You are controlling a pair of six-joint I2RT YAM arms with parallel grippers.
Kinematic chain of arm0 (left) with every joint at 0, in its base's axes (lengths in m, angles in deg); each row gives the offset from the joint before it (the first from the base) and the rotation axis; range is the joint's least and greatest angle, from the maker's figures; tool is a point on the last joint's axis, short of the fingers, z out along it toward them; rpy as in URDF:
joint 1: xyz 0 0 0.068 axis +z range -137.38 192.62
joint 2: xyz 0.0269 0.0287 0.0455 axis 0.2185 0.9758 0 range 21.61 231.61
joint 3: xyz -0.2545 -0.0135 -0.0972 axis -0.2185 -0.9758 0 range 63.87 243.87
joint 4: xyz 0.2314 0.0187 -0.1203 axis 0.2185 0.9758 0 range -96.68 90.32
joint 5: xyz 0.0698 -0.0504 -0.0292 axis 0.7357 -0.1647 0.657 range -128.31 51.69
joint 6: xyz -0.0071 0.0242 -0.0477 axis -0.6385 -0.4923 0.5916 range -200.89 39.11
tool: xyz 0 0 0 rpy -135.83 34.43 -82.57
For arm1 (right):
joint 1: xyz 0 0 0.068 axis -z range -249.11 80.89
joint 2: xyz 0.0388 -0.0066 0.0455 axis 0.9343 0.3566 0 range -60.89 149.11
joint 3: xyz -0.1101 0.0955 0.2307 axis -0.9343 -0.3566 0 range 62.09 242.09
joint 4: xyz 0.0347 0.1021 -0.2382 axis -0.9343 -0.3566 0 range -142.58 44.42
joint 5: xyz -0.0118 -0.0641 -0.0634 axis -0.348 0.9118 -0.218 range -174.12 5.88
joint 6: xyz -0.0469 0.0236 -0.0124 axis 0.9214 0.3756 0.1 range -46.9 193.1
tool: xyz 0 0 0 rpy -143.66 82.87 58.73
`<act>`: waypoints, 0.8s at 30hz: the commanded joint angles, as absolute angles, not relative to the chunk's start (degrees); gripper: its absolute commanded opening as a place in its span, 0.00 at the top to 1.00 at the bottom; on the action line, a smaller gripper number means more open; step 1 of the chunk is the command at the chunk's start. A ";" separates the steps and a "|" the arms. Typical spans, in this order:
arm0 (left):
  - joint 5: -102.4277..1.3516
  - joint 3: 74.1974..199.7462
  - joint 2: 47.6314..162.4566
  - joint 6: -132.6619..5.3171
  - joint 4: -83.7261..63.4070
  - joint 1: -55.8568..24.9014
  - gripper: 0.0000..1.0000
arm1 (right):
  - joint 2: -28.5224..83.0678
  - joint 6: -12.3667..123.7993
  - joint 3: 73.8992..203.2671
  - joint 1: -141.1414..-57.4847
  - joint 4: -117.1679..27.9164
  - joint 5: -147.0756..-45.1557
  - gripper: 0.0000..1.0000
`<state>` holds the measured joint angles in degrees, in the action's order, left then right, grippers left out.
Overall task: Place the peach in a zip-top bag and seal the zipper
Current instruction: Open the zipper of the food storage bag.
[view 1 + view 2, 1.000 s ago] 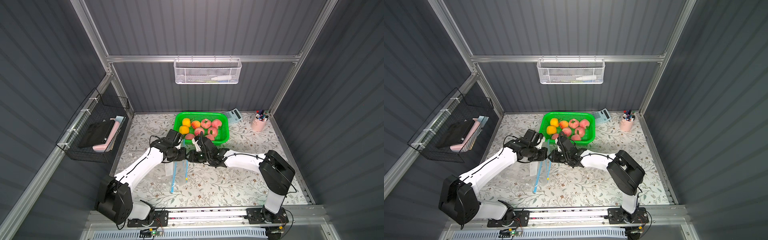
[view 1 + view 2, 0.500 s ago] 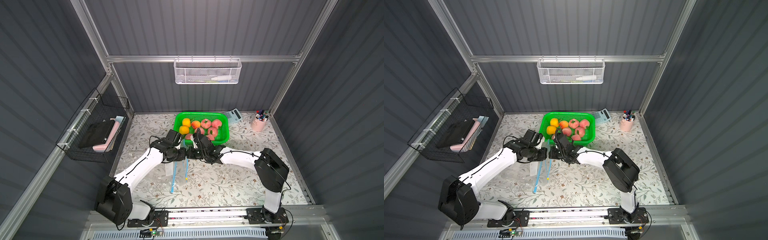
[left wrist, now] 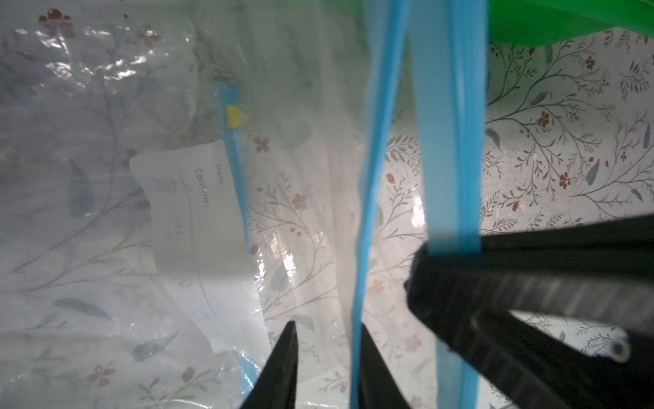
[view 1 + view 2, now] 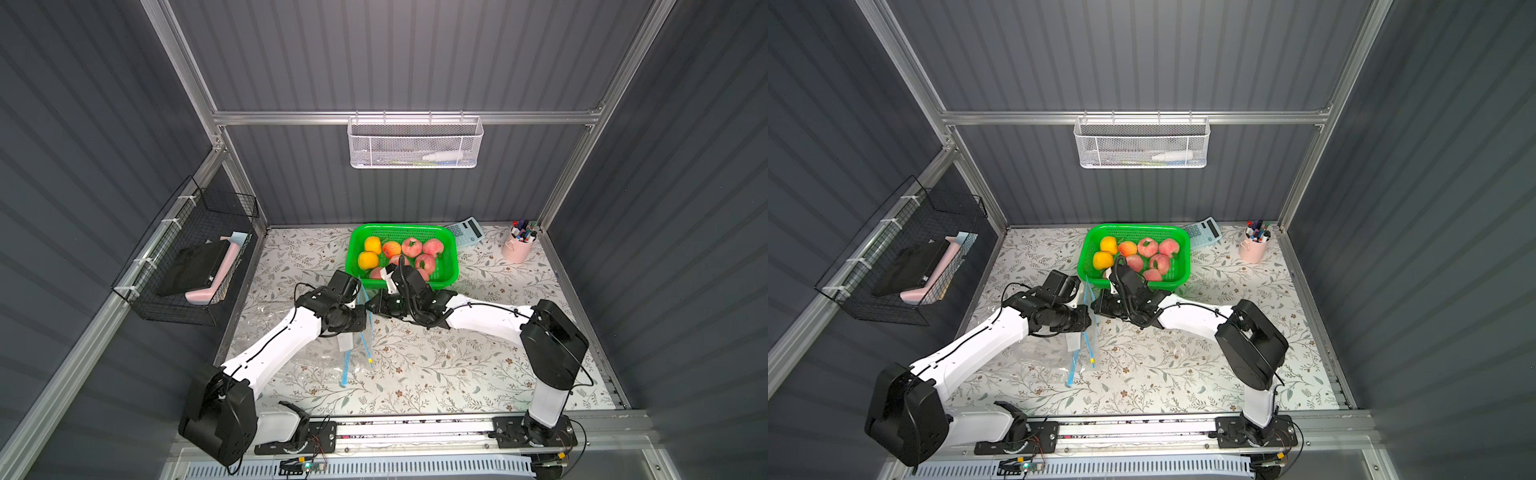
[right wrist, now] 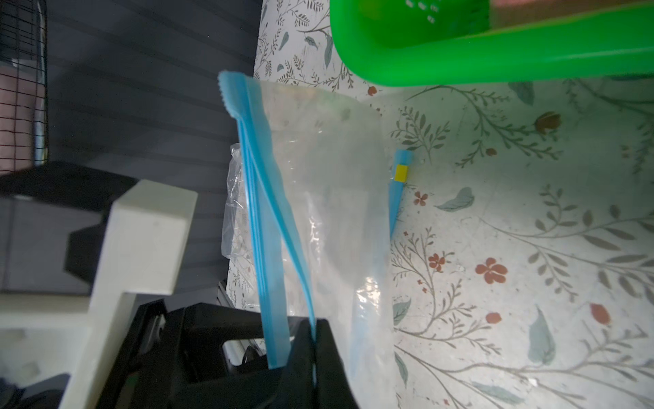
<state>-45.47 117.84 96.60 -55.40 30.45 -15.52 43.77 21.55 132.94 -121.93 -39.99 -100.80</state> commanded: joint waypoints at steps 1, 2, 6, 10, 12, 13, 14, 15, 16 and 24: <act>-45.75 116.03 93.51 -54.63 28.60 -15.77 0.75 | 42.23 18.35 131.54 -121.76 -39.35 -100.97 1.00; -45.73 115.57 92.89 -54.23 27.95 -15.77 0.78 | 42.04 18.26 131.16 -121.76 -39.43 -100.68 1.00; -45.72 113.33 90.95 -51.56 24.36 -15.77 0.85 | 42.04 18.06 130.99 -121.76 -40.79 -99.53 1.00; -44.88 112.12 89.41 -50.47 23.07 -15.77 0.92 | 42.08 18.30 130.94 -121.76 -42.51 -96.65 1.00; -43.75 112.21 88.84 -50.35 23.42 -15.79 0.96 | 42.07 18.73 131.01 -121.76 -43.81 -95.38 1.00; -43.18 112.36 88.66 -50.40 23.74 -15.77 0.97 | 42.23 18.91 131.14 -121.76 -44.34 -94.86 1.00; -42.64 112.67 88.38 -50.44 23.98 -15.77 0.99 | 42.31 19.25 131.28 -121.82 -45.10 -94.16 1.00; -42.36 112.97 88.24 -50.63 24.23 -15.77 1.00 | 42.53 19.67 131.46 -121.85 -46.04 -93.39 1.00; -42.15 113.31 88.00 -50.77 24.47 -15.77 1.00 | 42.65 20.03 131.65 -121.85 -46.84 -92.74 0.98; -37.89 119.11 89.28 -51.82 28.74 -15.77 1.00 | 44.25 25.91 134.55 -122.28 -53.50 -89.63 0.72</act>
<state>-41.23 115.26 89.38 -51.37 26.27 -15.52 43.49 23.87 132.61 -121.99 -50.00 -92.00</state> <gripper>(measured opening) 0.052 0.275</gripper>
